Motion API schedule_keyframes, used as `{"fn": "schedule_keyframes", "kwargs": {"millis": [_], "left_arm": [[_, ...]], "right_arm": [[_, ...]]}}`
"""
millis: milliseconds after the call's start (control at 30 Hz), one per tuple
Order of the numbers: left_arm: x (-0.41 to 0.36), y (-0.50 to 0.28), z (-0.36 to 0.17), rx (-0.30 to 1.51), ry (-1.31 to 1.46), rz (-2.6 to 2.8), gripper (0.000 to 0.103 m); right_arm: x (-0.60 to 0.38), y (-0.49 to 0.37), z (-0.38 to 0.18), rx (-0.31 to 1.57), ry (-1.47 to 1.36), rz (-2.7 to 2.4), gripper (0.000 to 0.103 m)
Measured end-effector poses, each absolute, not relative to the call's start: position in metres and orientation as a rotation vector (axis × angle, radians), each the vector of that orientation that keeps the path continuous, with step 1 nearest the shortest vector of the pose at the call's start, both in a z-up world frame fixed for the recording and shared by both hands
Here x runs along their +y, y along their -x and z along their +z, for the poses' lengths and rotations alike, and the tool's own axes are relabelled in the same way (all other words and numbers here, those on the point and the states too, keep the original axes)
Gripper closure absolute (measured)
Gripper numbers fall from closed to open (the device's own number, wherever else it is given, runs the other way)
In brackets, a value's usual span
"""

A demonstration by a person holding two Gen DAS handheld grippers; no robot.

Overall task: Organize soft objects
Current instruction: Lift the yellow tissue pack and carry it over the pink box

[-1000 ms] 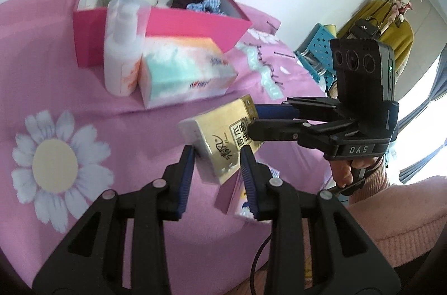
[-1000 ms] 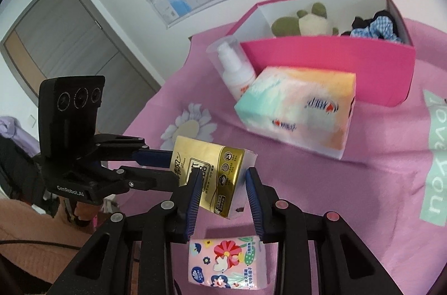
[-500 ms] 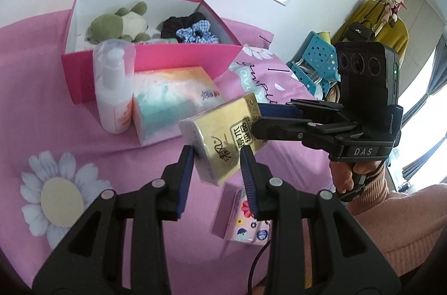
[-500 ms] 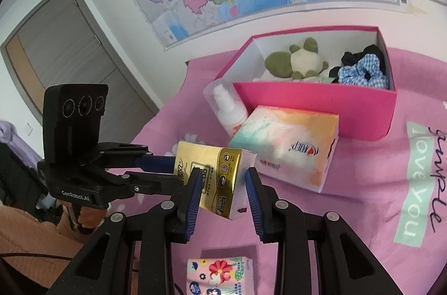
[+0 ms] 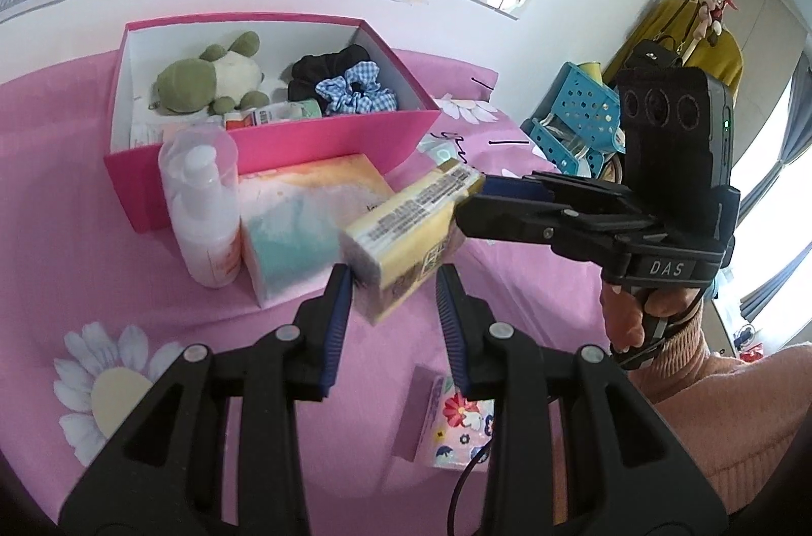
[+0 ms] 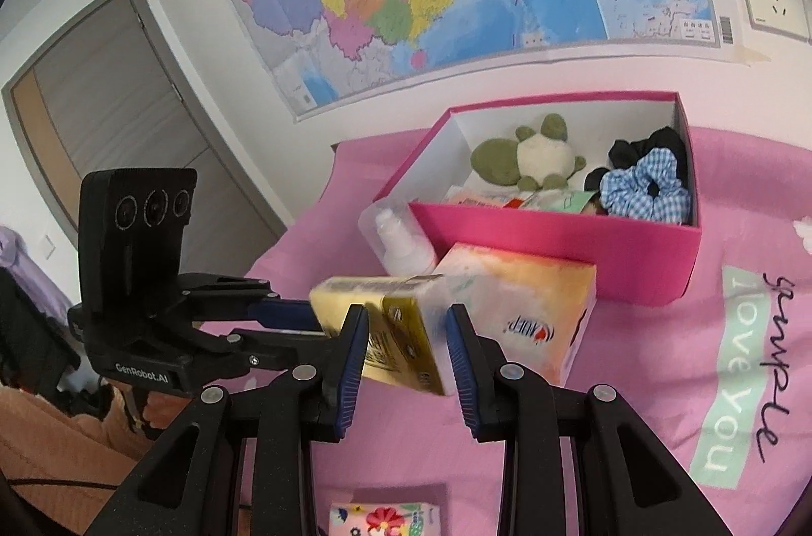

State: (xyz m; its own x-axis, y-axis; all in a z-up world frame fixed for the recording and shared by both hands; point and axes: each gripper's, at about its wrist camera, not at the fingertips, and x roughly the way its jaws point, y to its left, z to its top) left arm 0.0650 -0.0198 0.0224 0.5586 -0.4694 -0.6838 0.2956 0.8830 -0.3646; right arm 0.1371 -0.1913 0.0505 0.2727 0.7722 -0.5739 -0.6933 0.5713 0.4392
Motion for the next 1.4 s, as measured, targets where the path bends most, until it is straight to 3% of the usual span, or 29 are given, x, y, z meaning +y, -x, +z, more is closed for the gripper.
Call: {"fn": "schedule_keyframes", "kwargs": {"millis": [1400], "left_arm": [[-0.018,-0.125,0.044,0.850,0.139,-0.416,0.067]], "right_arm": [[-0.189,-0.190,0.058,0.779,-0.165,0.957,0.071]]}}
